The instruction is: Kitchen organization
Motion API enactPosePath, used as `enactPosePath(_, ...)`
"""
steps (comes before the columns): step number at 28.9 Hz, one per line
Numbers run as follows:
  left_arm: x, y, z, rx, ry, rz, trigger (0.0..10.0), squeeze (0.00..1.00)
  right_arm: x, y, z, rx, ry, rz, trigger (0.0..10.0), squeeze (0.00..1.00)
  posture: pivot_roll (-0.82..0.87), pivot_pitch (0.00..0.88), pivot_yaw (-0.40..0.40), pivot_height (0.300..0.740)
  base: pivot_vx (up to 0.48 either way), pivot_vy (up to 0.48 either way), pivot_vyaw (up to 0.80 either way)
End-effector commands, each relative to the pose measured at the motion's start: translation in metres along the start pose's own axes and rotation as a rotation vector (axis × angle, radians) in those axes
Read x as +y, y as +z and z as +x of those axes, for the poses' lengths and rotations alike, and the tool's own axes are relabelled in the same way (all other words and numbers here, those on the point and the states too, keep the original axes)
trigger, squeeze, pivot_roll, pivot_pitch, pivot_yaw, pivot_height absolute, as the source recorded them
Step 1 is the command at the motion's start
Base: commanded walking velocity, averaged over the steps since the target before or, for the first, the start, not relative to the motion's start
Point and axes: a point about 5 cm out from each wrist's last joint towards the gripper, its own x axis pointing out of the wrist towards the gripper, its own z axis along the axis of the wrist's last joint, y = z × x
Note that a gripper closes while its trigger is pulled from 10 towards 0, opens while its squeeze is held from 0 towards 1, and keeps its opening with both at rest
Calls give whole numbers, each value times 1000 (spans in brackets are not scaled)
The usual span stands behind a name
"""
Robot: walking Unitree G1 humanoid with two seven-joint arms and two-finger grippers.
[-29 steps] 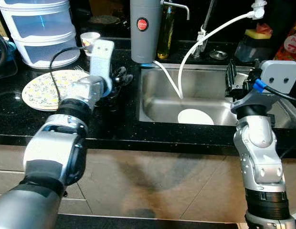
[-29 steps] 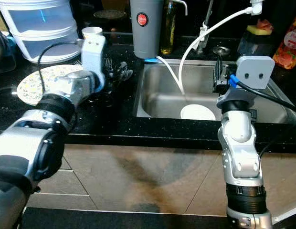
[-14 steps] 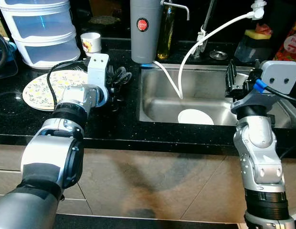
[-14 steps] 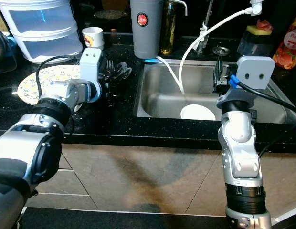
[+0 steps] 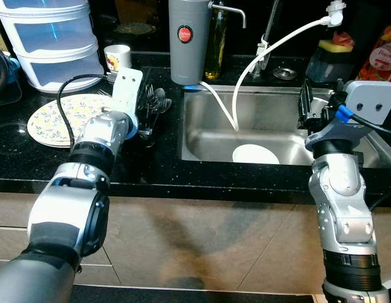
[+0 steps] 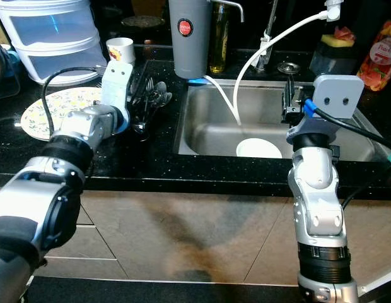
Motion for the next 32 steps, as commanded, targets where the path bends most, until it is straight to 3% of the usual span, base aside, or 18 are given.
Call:
enactPosePath(1, 12, 25, -7, -144, 75, 34, 10000, 0, -2, -1, 0, 3, -12, -3, 10000, 0, -16, 30, -13, 740, 0, 0, 0)
enactPosePath(8, 8, 47, -14, -275, 67, 28, 10000, 0, -2, -1, 0, 2, -13, -1, 10000, 0, -16, 31, -12, 740, 0, 0, 0)
enactPosePath(11, -5, 59, -15, -324, 12, 1, 10000, 0, -1, -1, 1, 2, -13, 0, 10000, 0, -17, 34, -12, 740, 0, 0, 0)
enactPosePath(14, -11, 59, -12, -305, 4, 11, 10000, 0, -1, -1, 1, 2, -13, 0, 10000, 0, -21, 38, -9, 740, 0, 0, 0)
enactPosePath(20, -40, 27, 2, -169, -49, 29, 10000, 0, -2, -1, -3, 8, -20, -7, 10000, 0, -55, 51, 7, 740, 0, 0, 0)
enactPosePath(23, -39, 24, 2, -163, -15, 53, 10000, 0, -3, 0, -4, 9, -23, -11, 10000, 0, -58, 51, 8, 740, 0, 0, 0)
enactPosePath(25, -22, 23, 2, -168, 161, 193, 10000, 0, -7, 0, -6, 10, -34, -20, 10000, 0, -58, 51, 8, 740, 0, 0, 0)
enactPosePath(26, -22, 23, 2, -168, 161, 193, 10000, 0, -7, 0, -6, 10, -34, -20, 10000, 0, -58, 51, 8, 740, 0, 0, 0)
enactPosePath(28, 0, 23, 0, -172, 298, 307, 10000, 0, -8, 0, -6, 10, -37, -22, 10000, 0, -56, 48, 3, 740, 0, 0, 0)
enactPosePath(29, 0, 23, 0, -172, 298, 307, 10000, 0, -8, 0, -6, 10, -37, -22, 10000, 0, -56, 48, 3, 740, 0, 0, 0)
enactPosePath(30, 3, 25, 0, -188, 261, 203, 10000, 0, -8, 0, -5, 9, -34, -20, 10000, 0, -53, 48, 0, 740, 0, 0, 0)
enactPosePath(31, 3, 25, 0, -188, 261, 203, 10000, 0, -8, 0, -5, 9, -34, -20, 10000, 0, -53, 48, 0, 740, 0, 0, 0)
enactPosePath(32, 4, 28, -1, -204, 223, 117, 10000, 0, -7, 0, -5, 9, -31, -18, 10000, 0, -53, 48, 0, 740, 0, 0, 0)
